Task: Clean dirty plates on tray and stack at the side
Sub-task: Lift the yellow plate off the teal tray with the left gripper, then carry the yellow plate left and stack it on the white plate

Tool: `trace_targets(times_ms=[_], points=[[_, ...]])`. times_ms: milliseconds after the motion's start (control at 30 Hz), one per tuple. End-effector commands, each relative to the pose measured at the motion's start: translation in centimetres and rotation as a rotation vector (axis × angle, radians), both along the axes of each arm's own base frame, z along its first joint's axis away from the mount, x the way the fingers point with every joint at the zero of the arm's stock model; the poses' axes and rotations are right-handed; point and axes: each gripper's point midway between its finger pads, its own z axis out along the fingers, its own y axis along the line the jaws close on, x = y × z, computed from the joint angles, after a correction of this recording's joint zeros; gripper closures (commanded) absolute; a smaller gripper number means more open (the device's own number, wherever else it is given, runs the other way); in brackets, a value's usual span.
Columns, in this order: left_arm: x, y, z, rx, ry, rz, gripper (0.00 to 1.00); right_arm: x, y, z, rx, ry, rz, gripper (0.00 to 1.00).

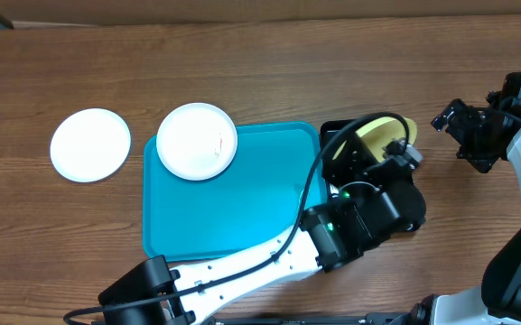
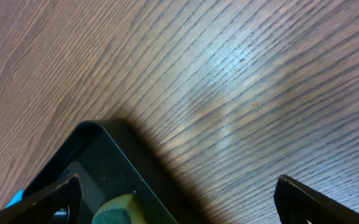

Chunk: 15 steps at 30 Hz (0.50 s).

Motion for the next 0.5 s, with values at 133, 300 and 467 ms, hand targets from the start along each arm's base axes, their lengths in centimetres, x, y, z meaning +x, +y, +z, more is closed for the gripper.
trace_targets(times_ms=[133,300,467], points=[[1.6,1.1,-3.8,-0.340,0.339,0.045,0.96,0.4,-0.2,1.0,-0.004,-0.030,-0.005,0.00],[3.6,2.2,-2.9,-0.566,0.681,-0.026,0.96,0.4,-0.2,1.0,-0.004,-0.030,-0.005,0.00],[7.6,8.2,-1.5,-0.827,0.866,0.067,0.96,0.4,-0.2,1.0,-0.004,-0.030,-0.005,0.00]])
